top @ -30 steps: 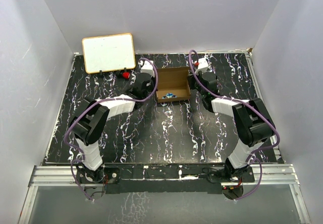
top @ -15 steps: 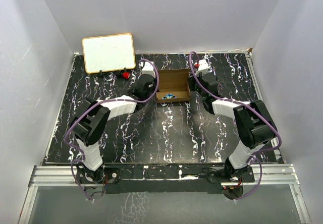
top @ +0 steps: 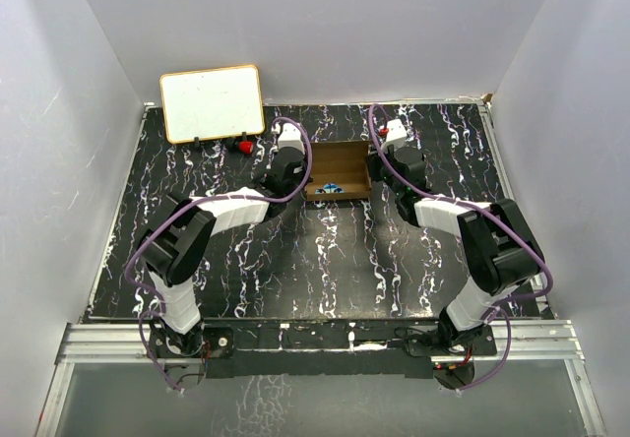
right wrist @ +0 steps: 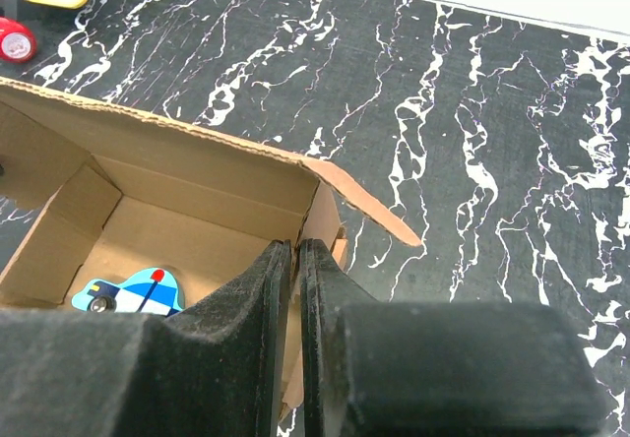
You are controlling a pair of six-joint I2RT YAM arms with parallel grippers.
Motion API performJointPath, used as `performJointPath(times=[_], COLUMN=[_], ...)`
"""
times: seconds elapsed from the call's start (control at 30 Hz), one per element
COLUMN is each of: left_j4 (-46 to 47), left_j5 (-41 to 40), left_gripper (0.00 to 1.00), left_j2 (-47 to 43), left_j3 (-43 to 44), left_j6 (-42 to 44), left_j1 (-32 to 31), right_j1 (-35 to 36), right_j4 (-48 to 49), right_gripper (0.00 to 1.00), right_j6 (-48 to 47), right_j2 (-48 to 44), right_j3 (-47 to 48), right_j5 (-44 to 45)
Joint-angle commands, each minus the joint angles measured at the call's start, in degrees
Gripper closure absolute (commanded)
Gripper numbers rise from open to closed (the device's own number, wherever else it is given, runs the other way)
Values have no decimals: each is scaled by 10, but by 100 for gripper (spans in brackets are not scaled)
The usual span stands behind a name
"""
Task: Fold the paper box
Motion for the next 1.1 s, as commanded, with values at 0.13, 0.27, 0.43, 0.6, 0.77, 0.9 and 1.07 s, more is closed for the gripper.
performJointPath(times=[0.13, 0.27, 0.43, 0.6, 0.77, 0.9, 1.07], left_j4=[-28, -26, -24, -22, -18, -17, -18], left_j5=[12, 15, 18, 22, 27, 29, 32], left_gripper=[100, 100, 100, 100, 100, 100, 100], left_j2=[-26, -29, -33, -41, -46, -50, -52], left_j3=[-18, -24, -35, -48, -60, -63, -63], left_j6=[-19, -21, -21, -20, -21, -22, -23], left_j1=[-17, -17, -18, -17, -18, -18, -18], right_j1=[10, 11, 11, 12, 12, 12, 12], right_j4=[27, 21, 14, 9, 6, 5, 11], right_gripper=[86, 86, 86, 86, 85, 85, 85], right_j6=[5, 10, 25, 24, 13, 2, -15], right_j2=[-32, -36, -37, -41, -48, -50, -51], right_j3=[-16, -17, -22, -28, -38, -45, -55], right_j5=[-23, -23, -24, -23, -22, -17, -11])
